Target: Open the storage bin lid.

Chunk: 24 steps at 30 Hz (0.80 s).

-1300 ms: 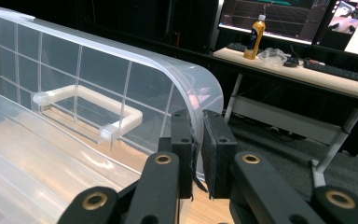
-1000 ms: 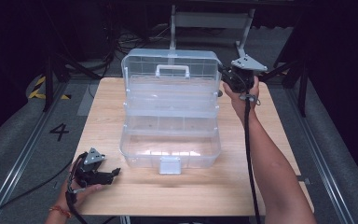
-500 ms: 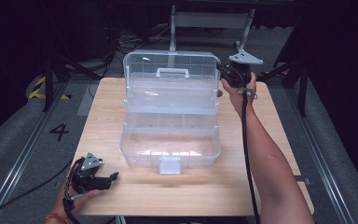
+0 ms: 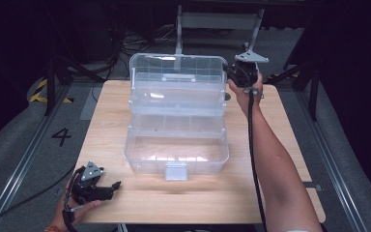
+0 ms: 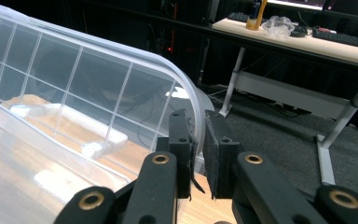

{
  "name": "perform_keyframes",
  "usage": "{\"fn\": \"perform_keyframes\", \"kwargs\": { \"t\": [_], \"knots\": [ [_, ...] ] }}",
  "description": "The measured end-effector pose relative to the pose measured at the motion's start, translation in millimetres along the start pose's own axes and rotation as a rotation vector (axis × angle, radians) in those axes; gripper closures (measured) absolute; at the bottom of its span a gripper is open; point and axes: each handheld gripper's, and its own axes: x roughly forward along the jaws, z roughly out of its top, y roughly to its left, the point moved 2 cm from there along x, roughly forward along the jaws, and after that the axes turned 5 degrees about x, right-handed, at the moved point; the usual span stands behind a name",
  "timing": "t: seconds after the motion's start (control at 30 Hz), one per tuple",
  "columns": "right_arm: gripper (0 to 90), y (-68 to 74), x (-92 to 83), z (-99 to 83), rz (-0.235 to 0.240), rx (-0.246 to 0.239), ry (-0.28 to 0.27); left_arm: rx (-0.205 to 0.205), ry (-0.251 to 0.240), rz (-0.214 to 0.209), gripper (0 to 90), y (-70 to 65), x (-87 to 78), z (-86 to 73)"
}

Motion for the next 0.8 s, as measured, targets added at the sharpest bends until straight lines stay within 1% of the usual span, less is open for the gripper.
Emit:
{"fn": "perform_keyframes", "kwargs": {
  "t": [0.23,0.43,0.57,0.67,0.8],
  "knots": [
    [81.8,-2.5,8.0,-1.1,-0.004,-0.017,0.024,-0.005,-0.002,-0.004,16.1,-0.6,-0.1,-0.2],
    [81.1,-4.4,17.9,-5.1,-0.011,-0.011,0.039,-0.003,-0.001,-0.005,16.1,-0.5,-0.3,-0.3],
    [80.8,-6.4,20.9,-8.0,-0.008,-0.003,0.039,0.0,-0.001,-0.003,16.1,-0.2,-0.3,-0.3],
    [80.4,-7.2,23.2,-9.3,-0.007,-0.012,0.043,-0.003,-0.002,-0.006,16.0,-0.5,-0.2,-0.3],
    [80.0,-7.8,27.1,-11.3,-0.014,-0.012,0.047,-0.002,0.0,-0.007,16.0,-0.4,-0.3,-0.3]
  ]
}}
